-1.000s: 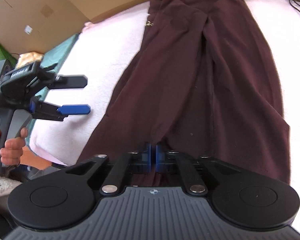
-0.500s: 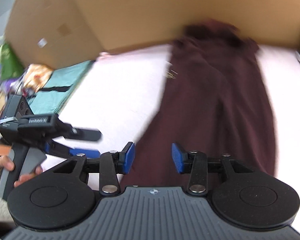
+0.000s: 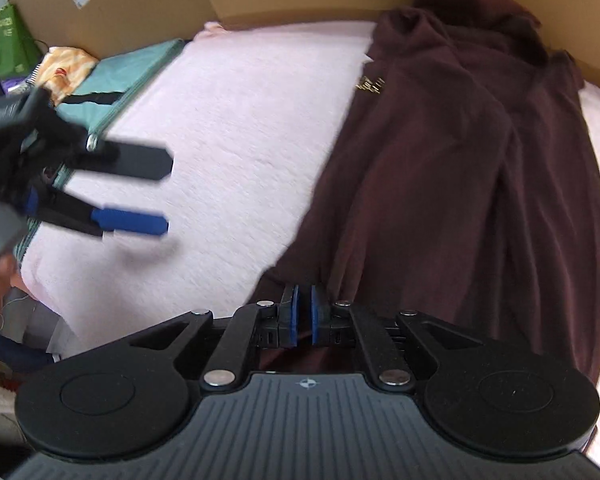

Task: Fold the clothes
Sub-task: 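Grasp the sweatshirt edge with the left gripper and press it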

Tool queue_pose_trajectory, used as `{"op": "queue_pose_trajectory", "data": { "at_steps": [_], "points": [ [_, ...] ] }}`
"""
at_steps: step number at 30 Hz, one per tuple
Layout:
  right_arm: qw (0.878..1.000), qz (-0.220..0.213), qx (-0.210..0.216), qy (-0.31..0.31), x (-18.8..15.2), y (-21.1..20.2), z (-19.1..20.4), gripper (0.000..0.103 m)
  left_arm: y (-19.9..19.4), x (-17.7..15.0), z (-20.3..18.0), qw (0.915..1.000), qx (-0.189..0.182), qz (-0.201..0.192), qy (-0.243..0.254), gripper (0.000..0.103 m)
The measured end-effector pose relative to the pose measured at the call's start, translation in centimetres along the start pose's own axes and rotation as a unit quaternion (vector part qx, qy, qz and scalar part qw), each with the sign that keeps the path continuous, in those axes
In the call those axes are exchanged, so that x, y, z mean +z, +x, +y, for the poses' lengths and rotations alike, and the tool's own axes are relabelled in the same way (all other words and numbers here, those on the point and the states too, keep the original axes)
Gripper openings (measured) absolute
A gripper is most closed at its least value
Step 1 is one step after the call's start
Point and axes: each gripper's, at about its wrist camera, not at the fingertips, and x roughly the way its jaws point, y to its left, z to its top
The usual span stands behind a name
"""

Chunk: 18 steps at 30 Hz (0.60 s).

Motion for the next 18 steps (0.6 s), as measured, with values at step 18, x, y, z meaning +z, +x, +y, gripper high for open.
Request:
{"op": "queue_pose_trajectory", "data": {
  "at_steps": [18],
  "points": [
    [0.999, -0.001, 0.047, -0.006, -1.0, -0.8, 3.4, 0.028, 8.6, 8.7, -3.3, 0.9988, 0.021, 0.022, 0.038, 0.093]
  ]
}}
